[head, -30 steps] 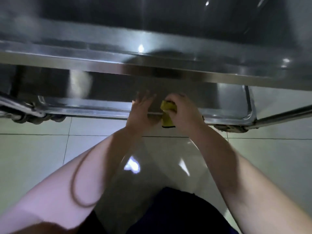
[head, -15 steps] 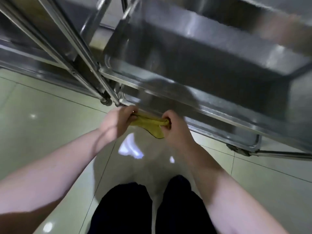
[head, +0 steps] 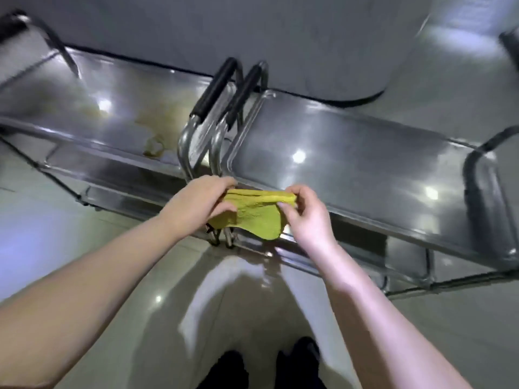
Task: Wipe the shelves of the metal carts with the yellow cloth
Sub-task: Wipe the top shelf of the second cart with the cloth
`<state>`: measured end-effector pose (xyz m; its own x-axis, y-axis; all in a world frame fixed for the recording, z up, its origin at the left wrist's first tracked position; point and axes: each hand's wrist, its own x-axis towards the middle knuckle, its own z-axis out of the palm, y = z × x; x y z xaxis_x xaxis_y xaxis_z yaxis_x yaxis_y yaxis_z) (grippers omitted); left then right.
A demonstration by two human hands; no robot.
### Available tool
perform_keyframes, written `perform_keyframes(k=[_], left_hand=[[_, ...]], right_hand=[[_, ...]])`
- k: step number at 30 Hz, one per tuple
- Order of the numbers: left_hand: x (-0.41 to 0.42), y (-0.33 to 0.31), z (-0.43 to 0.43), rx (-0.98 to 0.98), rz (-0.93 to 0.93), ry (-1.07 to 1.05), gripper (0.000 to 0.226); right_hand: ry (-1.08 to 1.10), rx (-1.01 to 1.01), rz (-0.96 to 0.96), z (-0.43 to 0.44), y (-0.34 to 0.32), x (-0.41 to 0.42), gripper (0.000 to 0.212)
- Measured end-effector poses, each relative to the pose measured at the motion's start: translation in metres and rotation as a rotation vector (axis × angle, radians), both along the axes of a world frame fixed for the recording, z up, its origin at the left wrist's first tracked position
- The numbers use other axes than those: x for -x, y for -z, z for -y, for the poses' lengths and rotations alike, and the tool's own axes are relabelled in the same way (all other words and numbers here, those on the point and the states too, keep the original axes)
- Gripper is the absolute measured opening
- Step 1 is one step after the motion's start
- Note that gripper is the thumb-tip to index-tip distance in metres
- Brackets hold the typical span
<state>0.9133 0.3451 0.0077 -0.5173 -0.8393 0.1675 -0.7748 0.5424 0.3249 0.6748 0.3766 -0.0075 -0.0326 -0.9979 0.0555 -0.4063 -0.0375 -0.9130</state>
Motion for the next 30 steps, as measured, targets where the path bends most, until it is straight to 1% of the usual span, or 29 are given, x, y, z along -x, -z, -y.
perform_keyframes(k=[2, 4, 6, 8, 10, 12, 14, 16, 18, 21, 24, 27, 28, 30], left_hand=[[-0.007, -0.058, -0.003, 0.049, -0.014, 0.056, 0.044], [-0.015, -0.103, -0.007, 0.119, -0.041, 0.054, 0.039], [-0.021, -0.138, -0.012, 0.192, -0.110, -0.003, 0.029], [-0.024, -0.168, -0.019, 0.276, -0.153, -0.071, 0.027], [-0.027, -0.190, -0.026, 0.371, -0.150, -0.134, 0.026], [-0.031, -0.208, -0.035, 0.415, -0.134, -0.211, 0.021], [-0.037, -0.221, -0.043, 0.414, -0.128, -0.310, 0.014], [-0.043, -0.230, -0.052, 0.428, -0.101, -0.379, 0.014], [-0.052, -0.235, -0.060, 0.432, -0.076, -0.424, 0.015], [-0.077, -0.237, -0.073, 0.465, 0.015, -0.505, 0.013], [-0.120, -0.231, -0.075, 0.493, 0.064, -0.565, 0.010], [-0.175, -0.221, -0.068, 0.457, 0.077, -0.641, 0.021], [-0.195, -0.219, -0.063, 0.468, 0.084, -0.649, 0.023], [-0.235, -0.219, -0.052, 0.529, 0.102, -0.657, 0.020]], right_hand=[[0.036, 0.087, 0.011, -0.002, -0.056, -0.004, 0.029], [0.033, 0.145, 0.004, -0.002, -0.103, -0.006, 0.021], [0.031, 0.193, -0.015, -0.003, -0.139, -0.006, 0.016], [0.008, 0.245, -0.005, -0.005, -0.167, -0.007, 0.013], [-0.043, 0.296, 0.002, -0.005, -0.190, -0.010, 0.012], [-0.096, 0.340, 0.023, -0.004, -0.212, -0.015, 0.011], [-0.152, 0.377, 0.043, 0.000, -0.231, -0.022, 0.010], [-0.197, 0.407, 0.042, 0.004, -0.242, -0.032, 0.008], [-0.227, 0.429, 0.033, 0.007, -0.246, -0.046, 0.007], [-0.260, 0.428, 0.037, 0.011, -0.243, -0.077, 0.008], [-0.315, 0.406, 0.048, 0.017, -0.237, -0.122, 0.009], [-0.367, 0.420, 0.016, 0.026, -0.235, -0.176, 0.008], [-0.371, 0.422, 0.009, 0.031, -0.236, -0.196, 0.008], [-0.364, 0.429, 0.034, 0.043, -0.239, -0.237, 0.010]])
